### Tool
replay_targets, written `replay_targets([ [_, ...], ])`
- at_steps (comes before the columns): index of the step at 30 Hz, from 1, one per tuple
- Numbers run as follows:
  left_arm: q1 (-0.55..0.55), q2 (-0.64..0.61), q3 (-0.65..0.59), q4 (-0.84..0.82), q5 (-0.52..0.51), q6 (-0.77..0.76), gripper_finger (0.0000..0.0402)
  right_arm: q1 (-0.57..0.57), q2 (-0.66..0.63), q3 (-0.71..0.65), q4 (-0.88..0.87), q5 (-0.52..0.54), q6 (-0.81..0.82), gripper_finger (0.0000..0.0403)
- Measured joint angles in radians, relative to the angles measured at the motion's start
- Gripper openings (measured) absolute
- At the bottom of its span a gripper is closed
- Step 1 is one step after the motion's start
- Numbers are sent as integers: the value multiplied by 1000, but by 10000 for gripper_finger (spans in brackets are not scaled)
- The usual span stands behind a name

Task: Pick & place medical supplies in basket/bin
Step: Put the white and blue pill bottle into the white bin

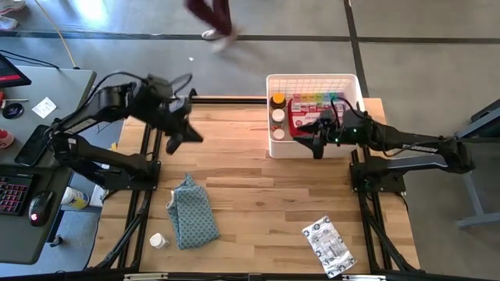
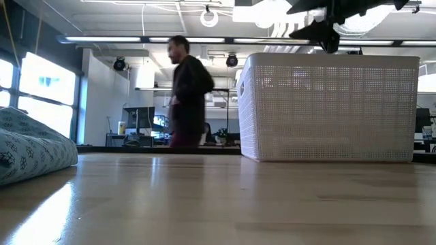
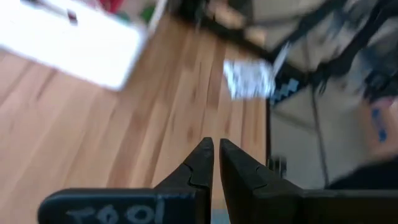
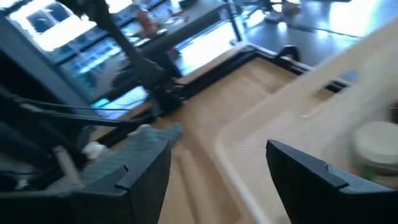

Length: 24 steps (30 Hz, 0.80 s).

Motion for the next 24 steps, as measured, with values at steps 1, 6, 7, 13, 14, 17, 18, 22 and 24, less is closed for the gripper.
replay_targets([
  [1,-35,1,16,-51,-31,0,62,25,2,0,13,7,7,254],
  [6,-161,0,41,-262,-97,-65,81,145,3,0,105,96,26,254],
  [7,-180,1,41,-305,-98,-91,93,167,3,0,123,118,26,254],
  [13,-327,41,39,-458,-73,-240,203,295,3,1,196,247,26,254],
  [14,-352,53,39,-458,-66,-249,223,317,3,1,199,269,27,254],
  [17,-443,82,39,-457,-68,-253,276,386,3,1,216,333,30,254],
  [18,-479,95,39,-457,-72,-249,292,410,3,1,224,355,30,254],
  [22,-627,148,39,-456,-129,-222,334,499,3,1,237,448,30,254],
  [24,-691,176,39,-458,-159,-219,345,538,3,1,251,490,30,254],
])
